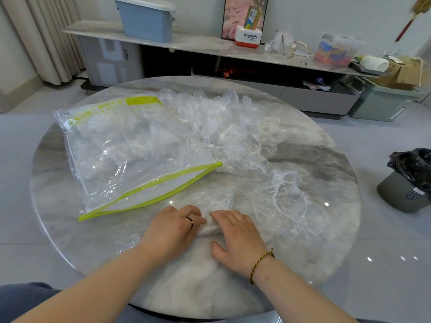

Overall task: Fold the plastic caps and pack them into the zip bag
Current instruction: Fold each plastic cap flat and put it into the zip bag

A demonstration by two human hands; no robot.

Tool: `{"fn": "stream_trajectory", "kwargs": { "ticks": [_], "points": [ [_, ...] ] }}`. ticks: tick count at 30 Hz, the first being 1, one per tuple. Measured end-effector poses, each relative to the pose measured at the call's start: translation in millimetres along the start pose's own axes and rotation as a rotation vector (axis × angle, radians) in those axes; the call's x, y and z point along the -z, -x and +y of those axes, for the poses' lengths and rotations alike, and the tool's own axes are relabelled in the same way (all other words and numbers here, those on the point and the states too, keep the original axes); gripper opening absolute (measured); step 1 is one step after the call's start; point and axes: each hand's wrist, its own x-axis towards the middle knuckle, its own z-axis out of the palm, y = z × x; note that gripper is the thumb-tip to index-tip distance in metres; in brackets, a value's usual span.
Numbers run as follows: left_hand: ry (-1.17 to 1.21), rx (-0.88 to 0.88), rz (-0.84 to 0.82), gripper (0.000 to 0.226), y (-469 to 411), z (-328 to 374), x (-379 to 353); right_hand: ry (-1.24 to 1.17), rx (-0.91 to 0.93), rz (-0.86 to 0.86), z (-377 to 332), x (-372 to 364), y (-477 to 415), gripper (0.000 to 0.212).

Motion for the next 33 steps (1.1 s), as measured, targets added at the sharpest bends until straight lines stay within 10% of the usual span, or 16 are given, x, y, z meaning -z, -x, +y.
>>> {"fn": "stream_trajectory", "kwargs": {
  "ticks": [9, 13, 18, 21, 30, 33],
  "points": [
    [-0.089, 0.062, -0.044, 0.052, 1, 10, 2, -0.006, -0.218, 0.073, 3, -1, -17, 0.028],
    [-0.118, 0.124, 0.035, 0.04, -4, 1, 5, -0.362, -0.413, -0.064, 7, 8, -15, 0.023],
    [0.437, 0.525, 0.092, 0.077, -12, -4, 11, -0.671, -0.61, -0.011, 6, 10, -13, 0.045],
    [0.546, 0.65, 0.074, 0.049, -13, -1, 12, -0.644, -0.639, -0.04, 4, 9, -16, 0.043],
    [0.07, 0.717, -0.056, 0.05, -13, 8, 20, -0.239, -0.662, -0.219, 0, 19, -20, 0.035],
    [-0.067, 0.52, 0.15, 0.025, -10, 10, 18, -0.191, -0.68, -0.274, -2, 23, -24, 0.023]
  ]
}}
